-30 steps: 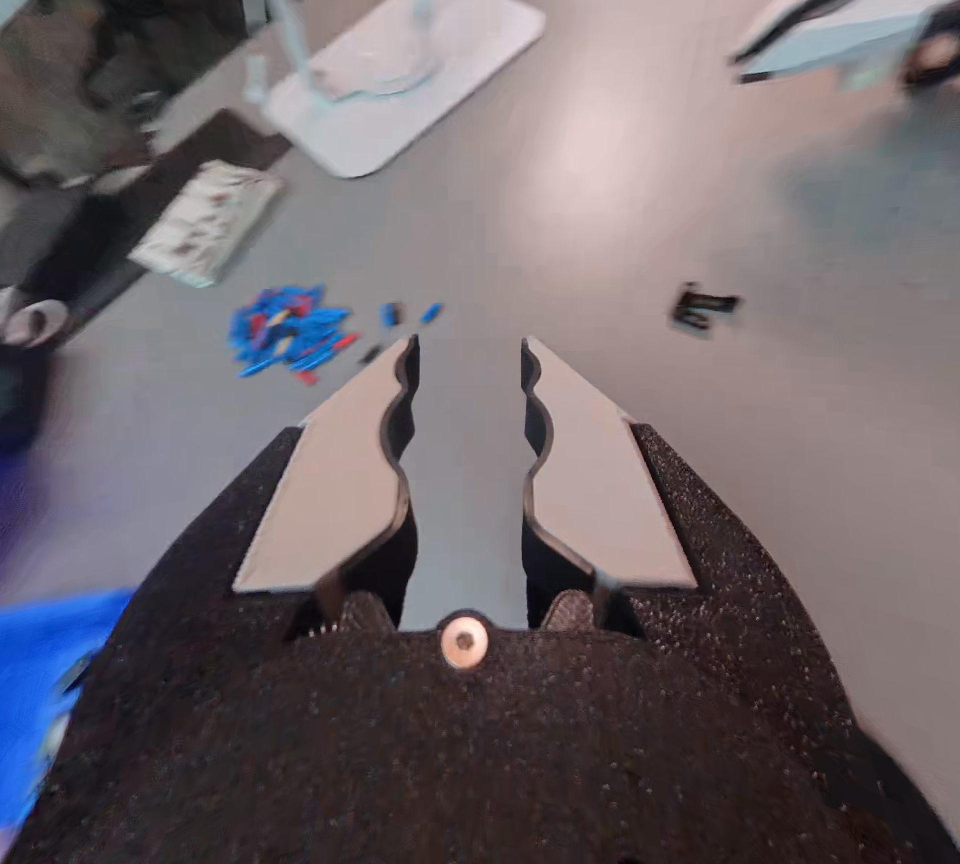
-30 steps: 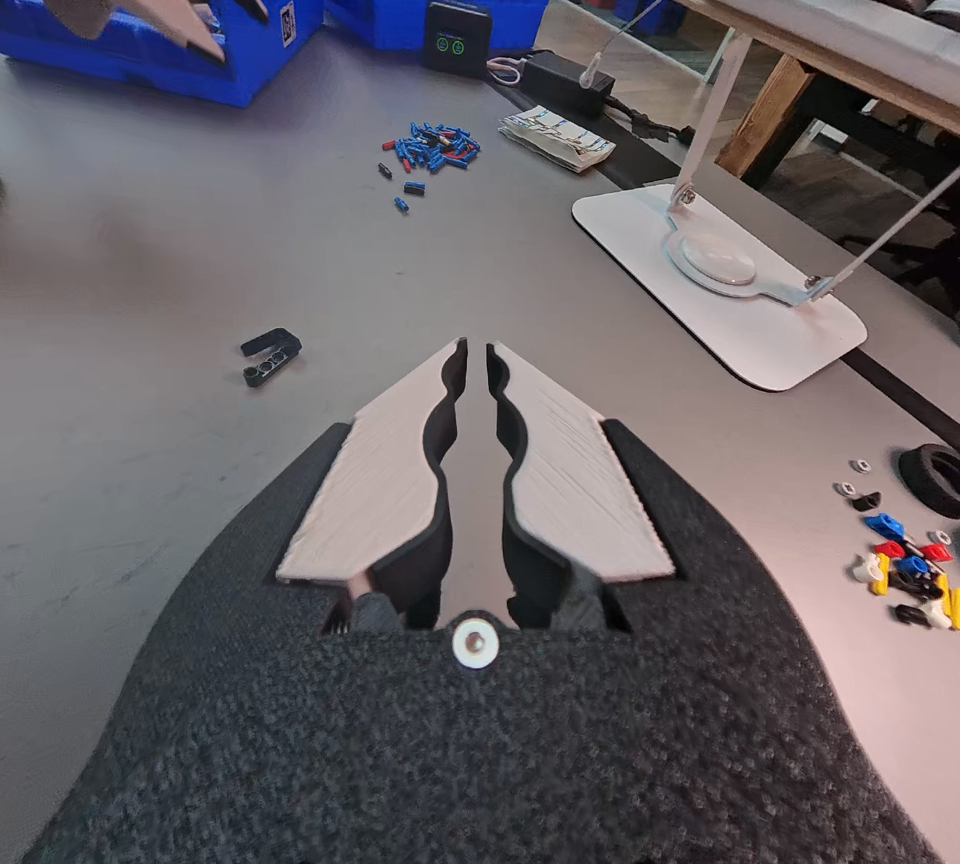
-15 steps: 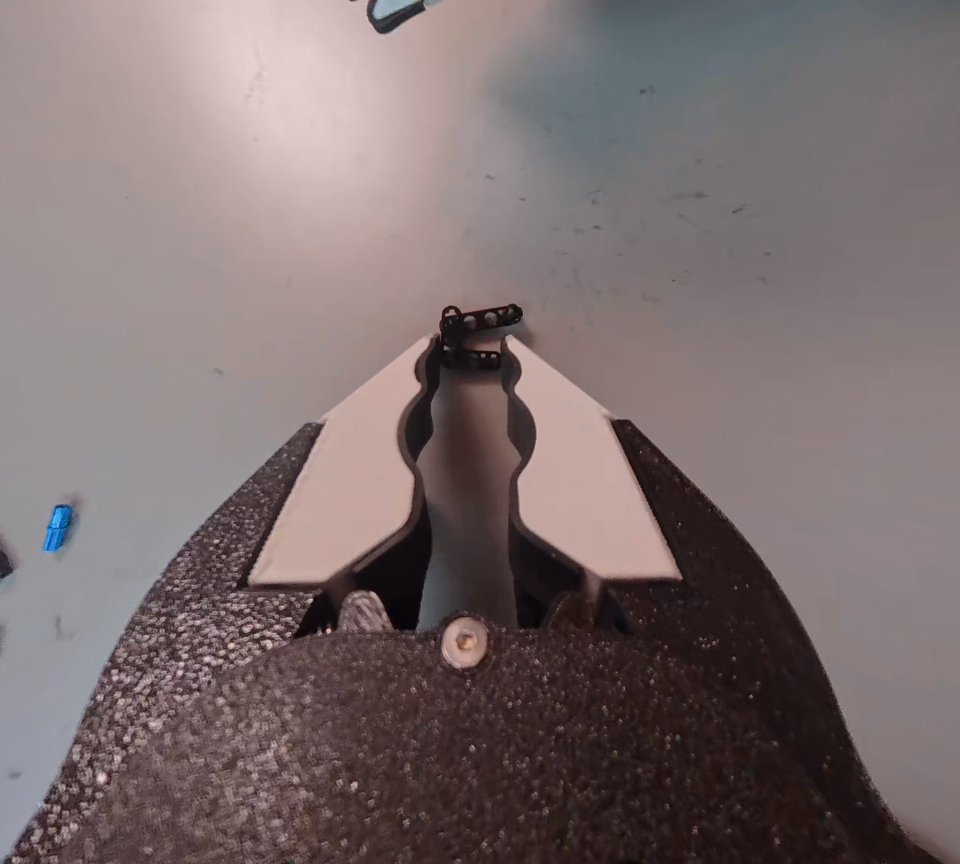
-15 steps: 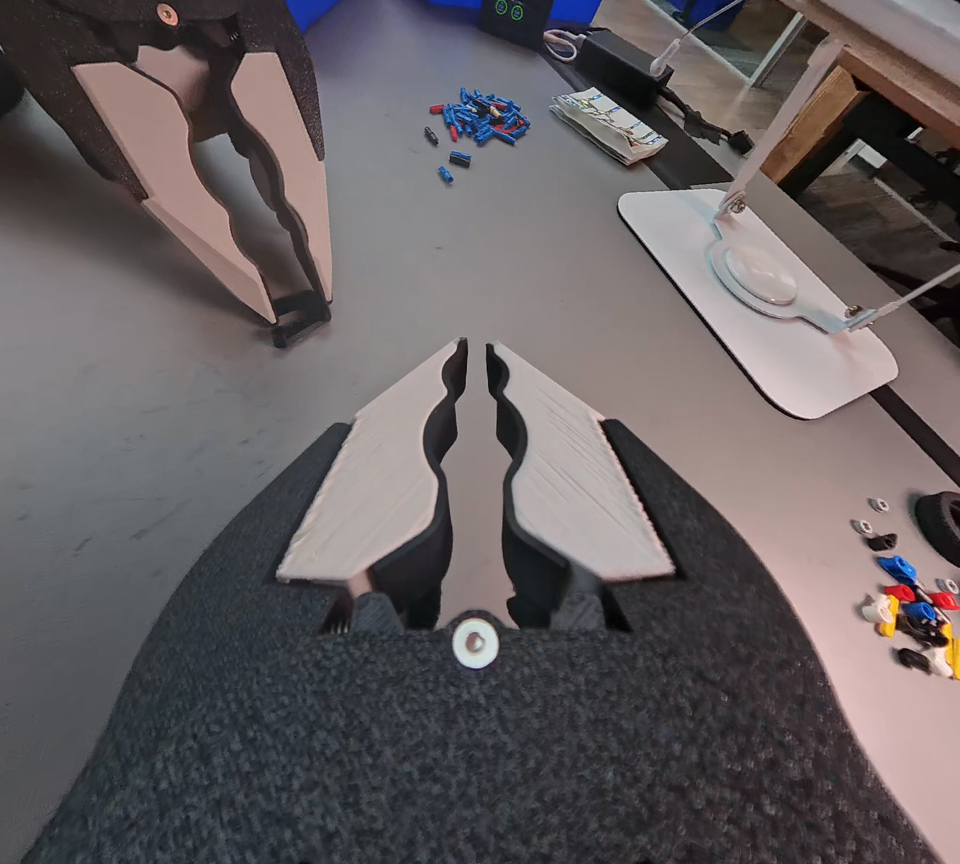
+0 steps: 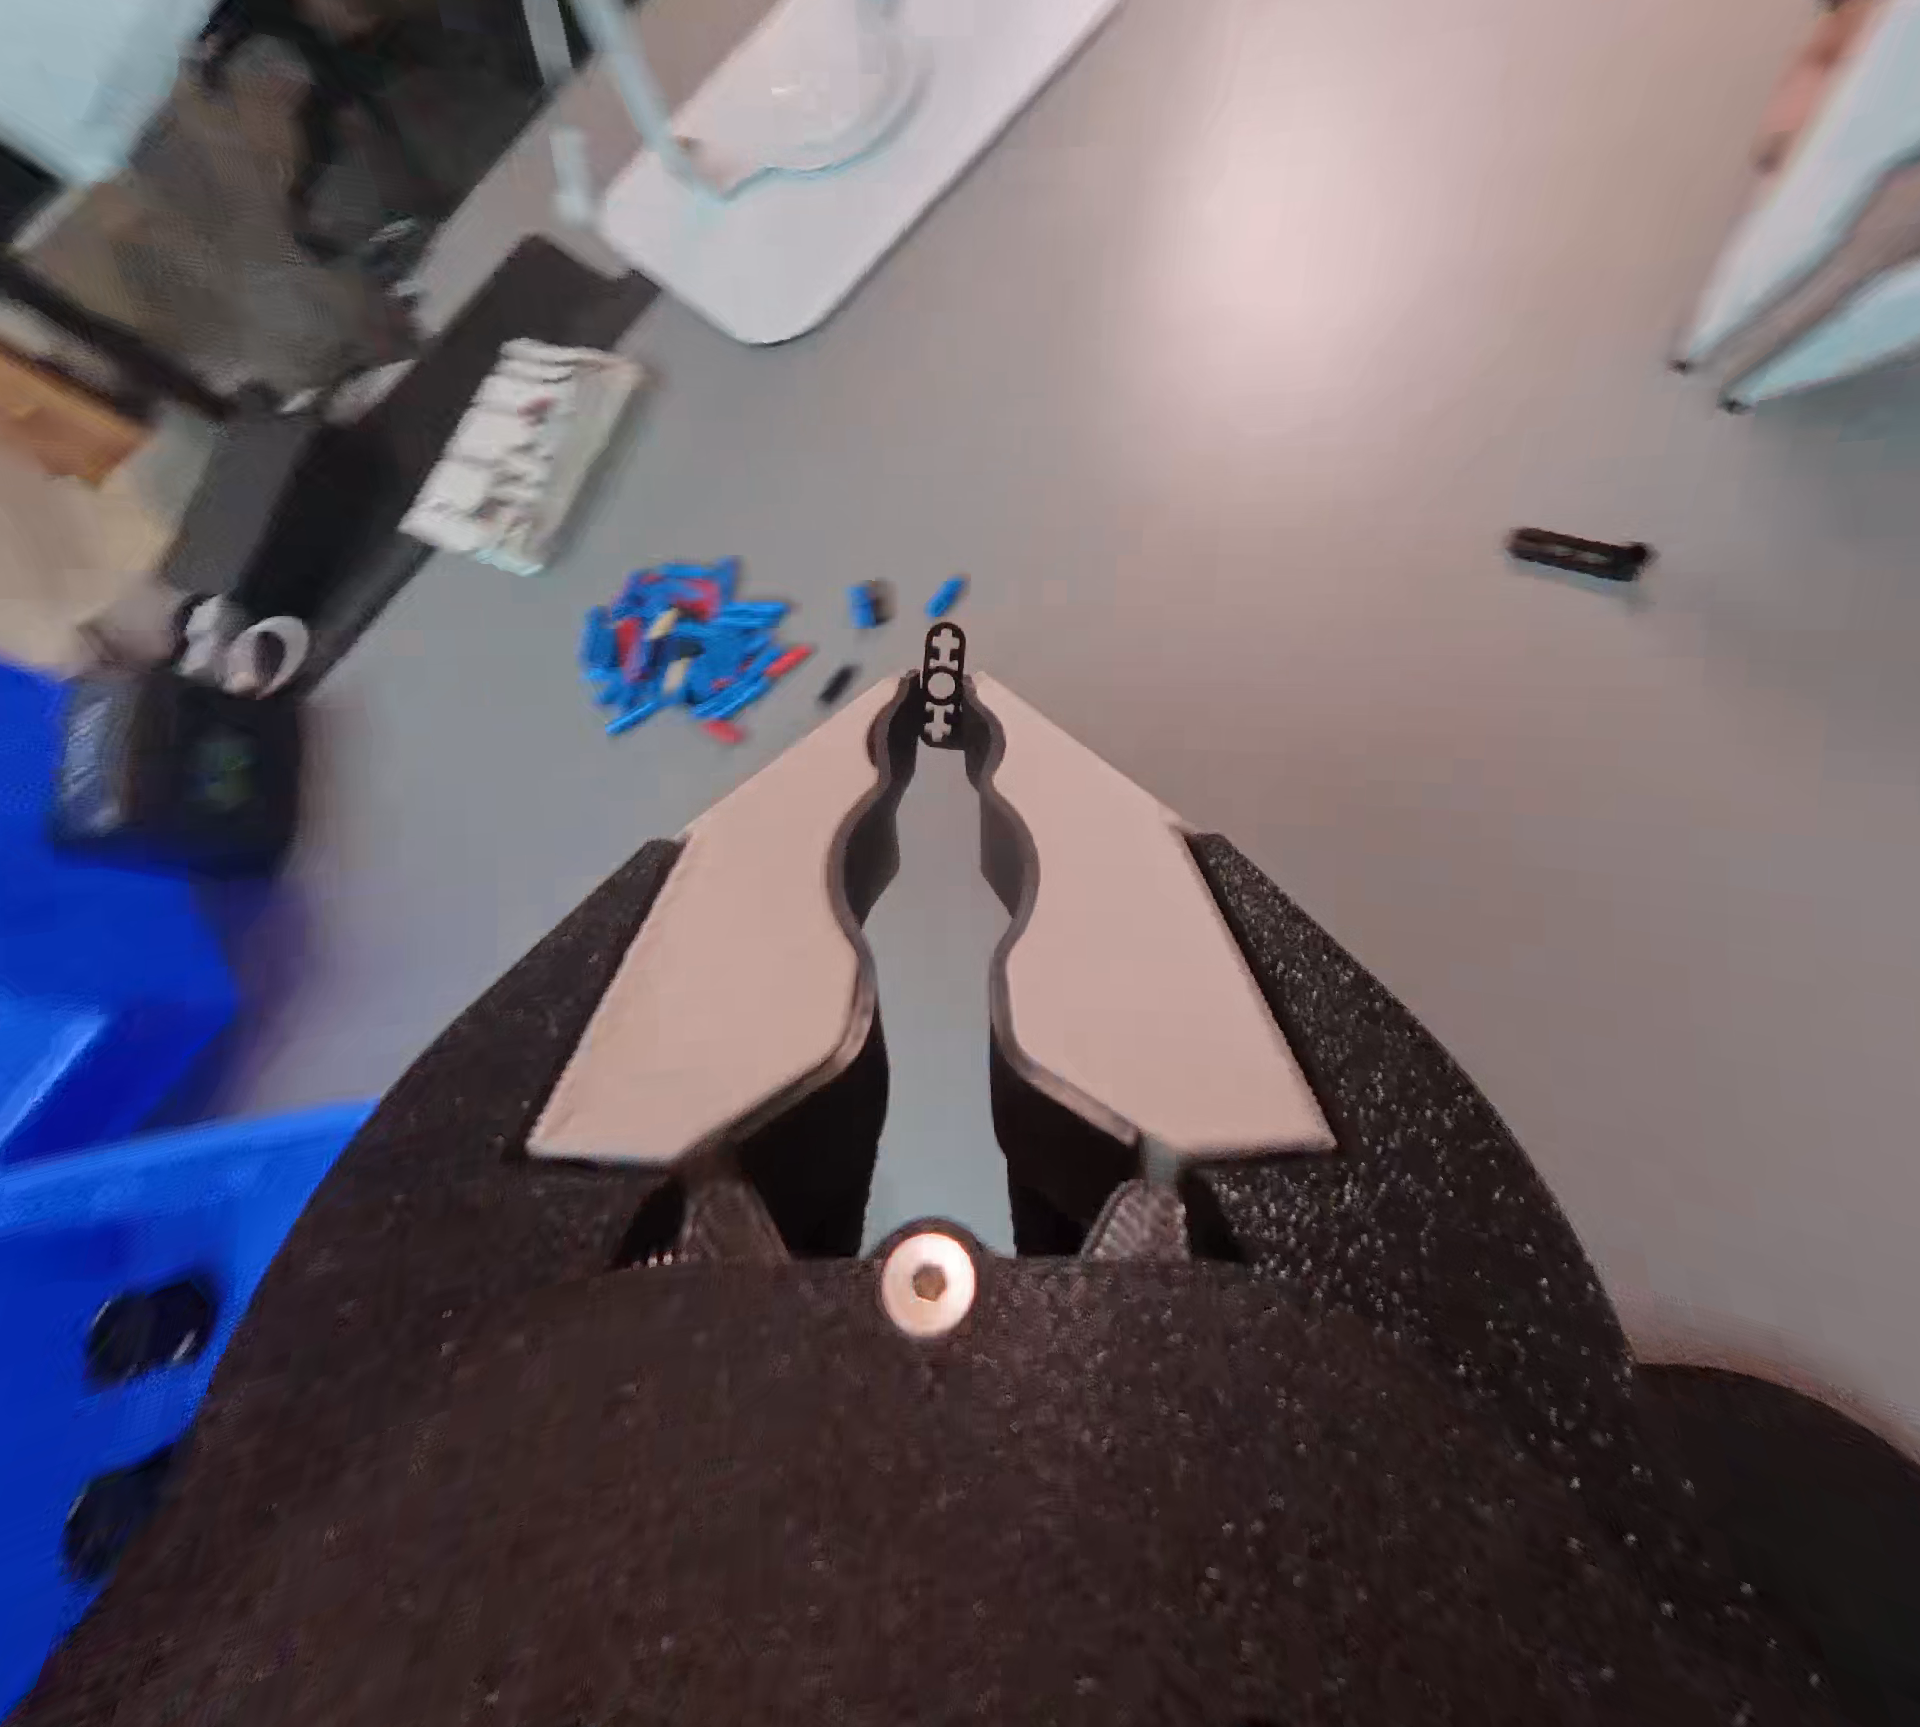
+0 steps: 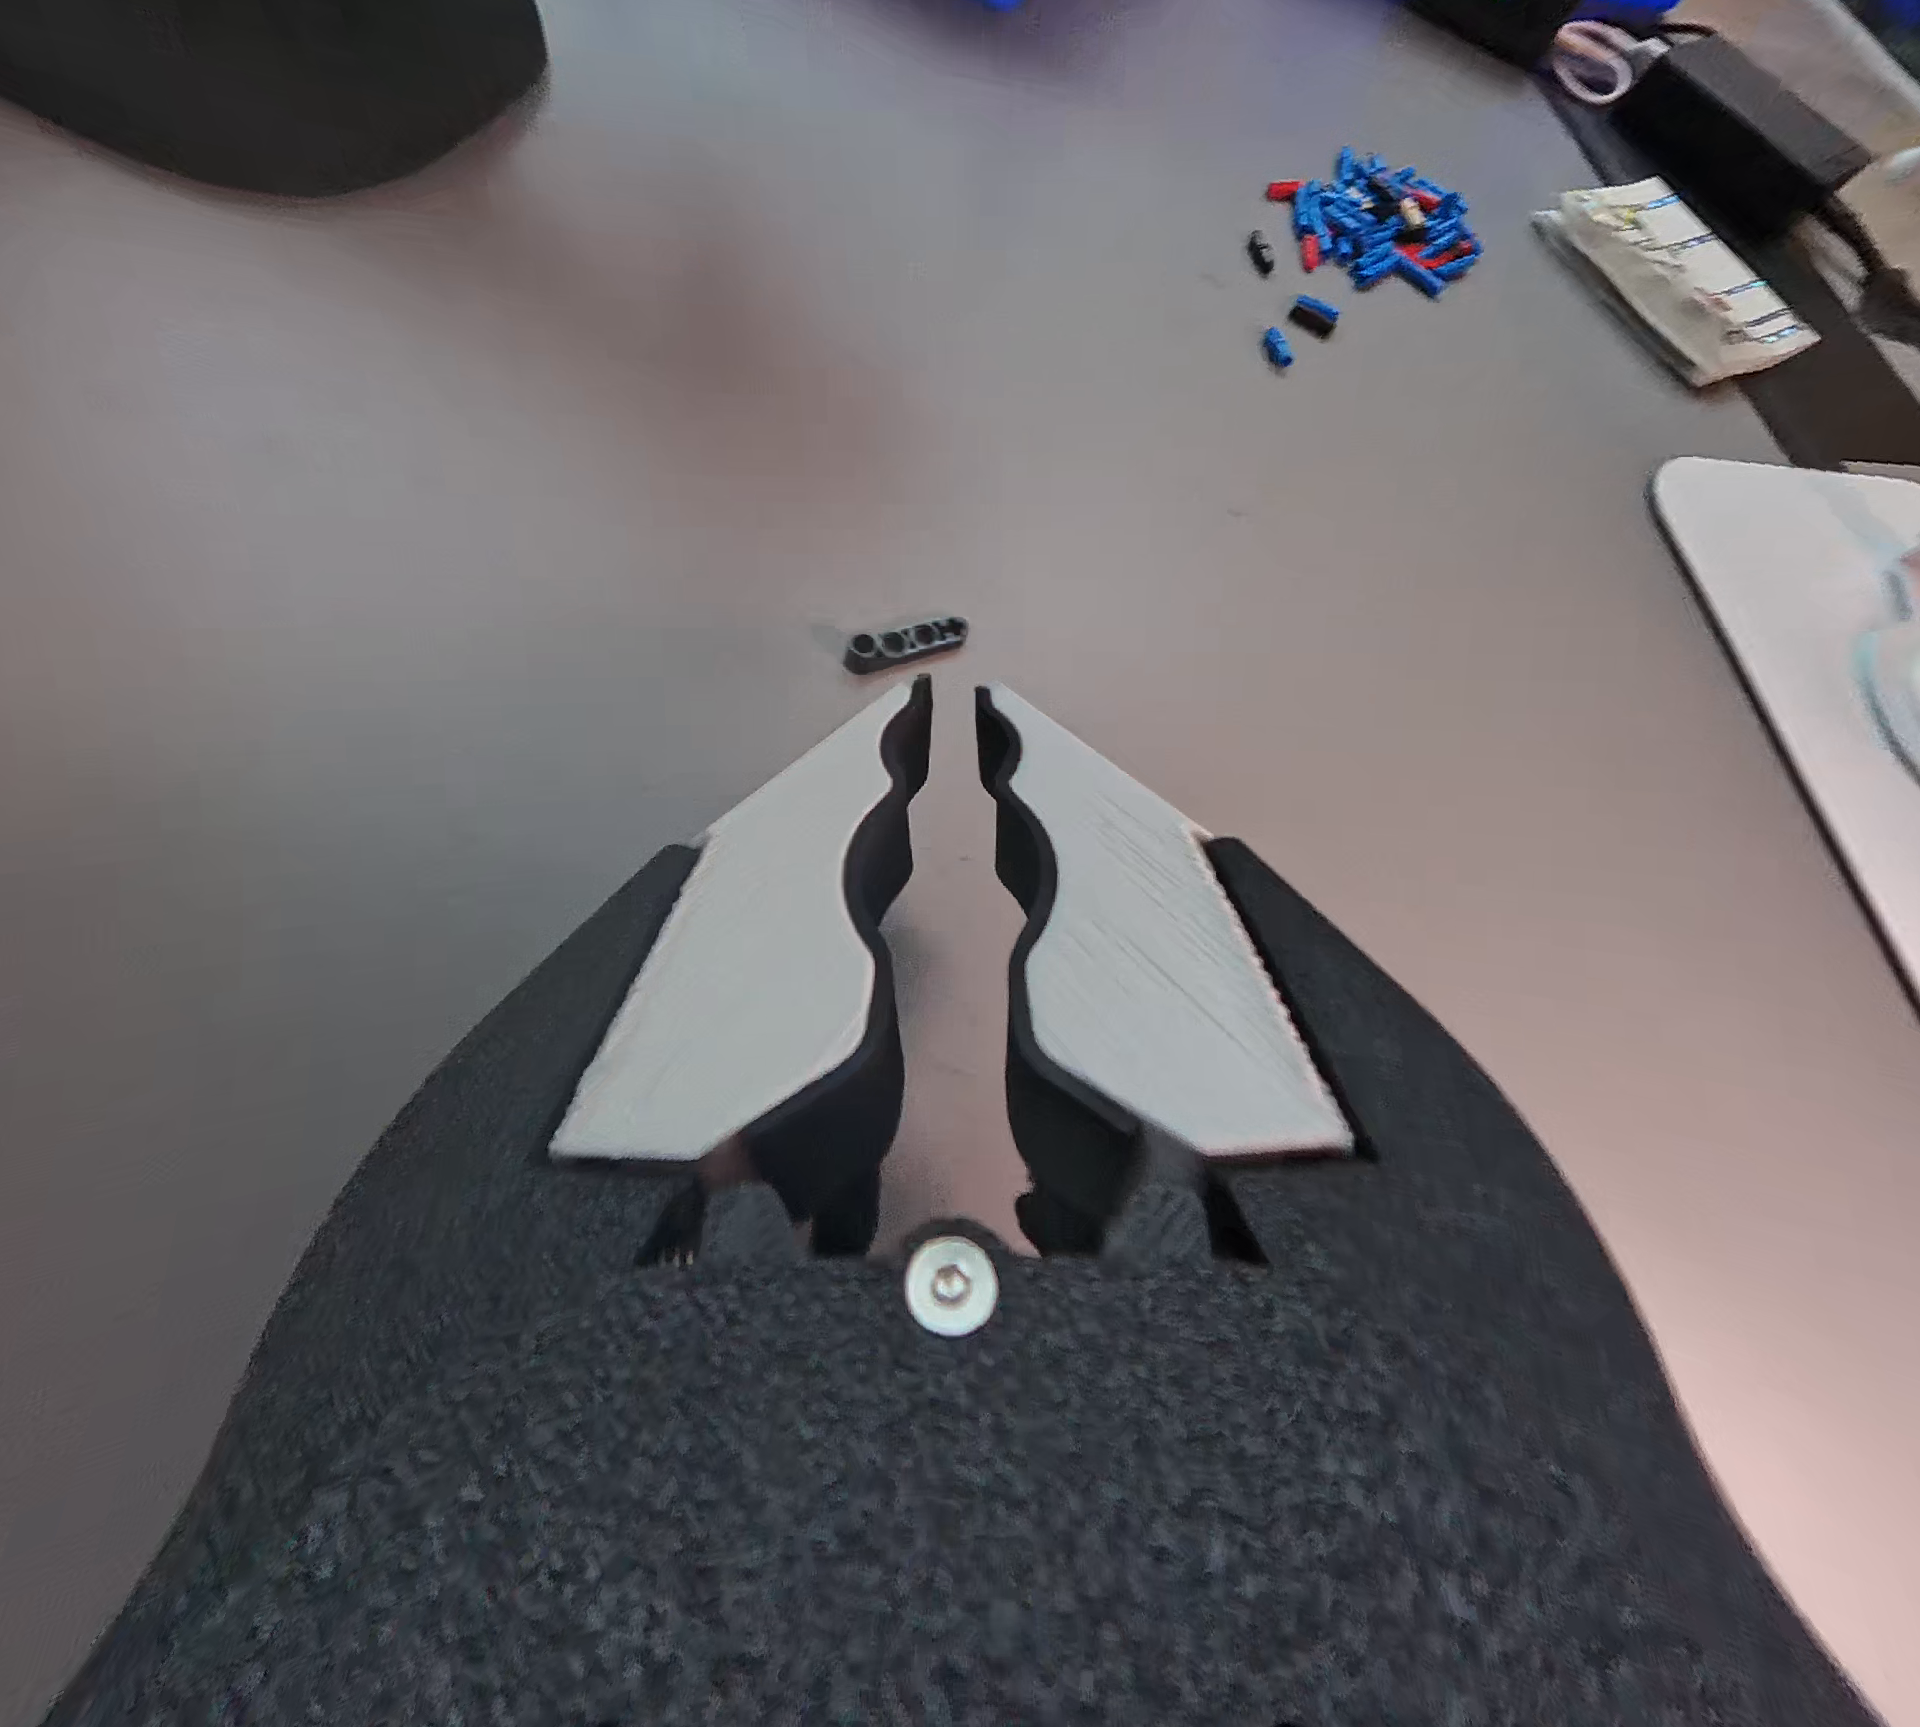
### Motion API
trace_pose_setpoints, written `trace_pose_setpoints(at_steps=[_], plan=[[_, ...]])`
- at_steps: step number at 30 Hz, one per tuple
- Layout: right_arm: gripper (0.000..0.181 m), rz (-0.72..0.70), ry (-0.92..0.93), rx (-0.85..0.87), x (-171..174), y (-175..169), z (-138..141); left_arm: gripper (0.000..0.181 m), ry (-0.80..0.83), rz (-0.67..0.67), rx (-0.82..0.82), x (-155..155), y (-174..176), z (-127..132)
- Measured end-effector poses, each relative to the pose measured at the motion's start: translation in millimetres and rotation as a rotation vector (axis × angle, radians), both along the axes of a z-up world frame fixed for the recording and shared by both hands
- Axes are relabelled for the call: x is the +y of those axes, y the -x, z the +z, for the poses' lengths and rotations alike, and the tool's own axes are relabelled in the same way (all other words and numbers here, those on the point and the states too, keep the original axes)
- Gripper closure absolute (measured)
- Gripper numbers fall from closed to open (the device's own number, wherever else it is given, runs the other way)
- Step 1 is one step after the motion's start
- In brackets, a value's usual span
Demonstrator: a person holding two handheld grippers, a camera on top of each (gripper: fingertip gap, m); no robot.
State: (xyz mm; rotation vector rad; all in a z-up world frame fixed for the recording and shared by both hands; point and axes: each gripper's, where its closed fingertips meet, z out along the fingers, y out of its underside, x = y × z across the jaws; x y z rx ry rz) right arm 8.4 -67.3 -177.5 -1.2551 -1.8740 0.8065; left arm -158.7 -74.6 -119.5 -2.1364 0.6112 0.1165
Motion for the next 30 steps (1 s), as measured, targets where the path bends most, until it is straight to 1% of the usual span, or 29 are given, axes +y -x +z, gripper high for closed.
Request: trace_pose_setpoints(at_steps=[2, 3, 5, 7, 9, 11, 13, 15, 17, 18, 19, 20, 21, 23, 25, 27, 28, 30], plan=[[0.172, 0.024, 0.027, -0.041, -12, 7, -5, 0.174, -0.080, 0.214, 0.008, -12, 59, 26], [0.171, 0.033, 0.035, -0.066, -16, 11, -8, 0.174, -0.095, 0.325, 0.015, -21, 91, 33], [0.170, 0.031, 0.032, -0.112, -20, 18, -14, 0.173, -0.076, 0.526, 0.037, -43, 146, 34], [0.171, 0.039, 0.031, -0.155, -23, 21, -22, 0.174, -0.069, 0.658, 0.045, -58, 180, 32], [0.174, 0.036, 0.008, -0.189, -23, 21, -29, 0.172, -0.056, 0.731, 0.059, -67, 199, 26], [0.174, 0.045, 0.010, -0.195, -25, 19, -29, 0.172, -0.046, 0.768, 0.071, -70, 208, 19], [0.175, 0.029, 0.035, -0.159, -23, 20, -24, 0.153, -0.033, 0.794, 0.088, -70, 214, 13], [0.175, 0.037, 0.120, -0.083, -25, 21, -7, 0.144, -0.037, 0.796, 0.093, -70, 215, 12], [0.175, 0.056, 0.308, 0.046, -29, 21, 23, 0.142, -0.047, 0.782, 0.074, -68, 211, 12], [0.175, 0.076, 0.436, 0.113, -31, 20, 42, 0.141, -0.064, 0.759, 0.054, -65, 205, 14], [0.175, 0.104, 0.578, 0.181, -32, 16, 61, 0.141, -0.103, 0.707, 0.027, -59, 194, 20], [0.175, 0.135, 0.719, 0.249, -32, 12, 81, 0.144, -0.155, 0.628, -0.008, -51, 177, 30], [0.174, 0.165, 0.851, 0.311, -29, 7, 98, 0.147, -0.203, 0.525, -0.052, -42, 153, 40], [0.175, 0.216, 1.075, 0.403, -21, -2, 124, 0.150, -0.255, 0.261, -0.165, -26, 87, 57], [0.175, 0.258, 1.234, 0.451, -15, -8, 137, 0.149, -0.250, -0.022, -0.275, -18, 12, 65], [0.175, 0.293, 1.324, 0.458, -15, -12, 140, 0.145, -0.240, -0.259, -0.318, -17, -53, 68], [0.176, 0.305, 1.347, 0.456, -16, -12, 140, 0.145, -0.242, -0.352, -0.322, -17, -80, 68], [0.175, 0.331, 1.370, 0.440, -22, -13, 139, 0.144, -0.240, -0.494, -0.329, -16, -122, 64]])
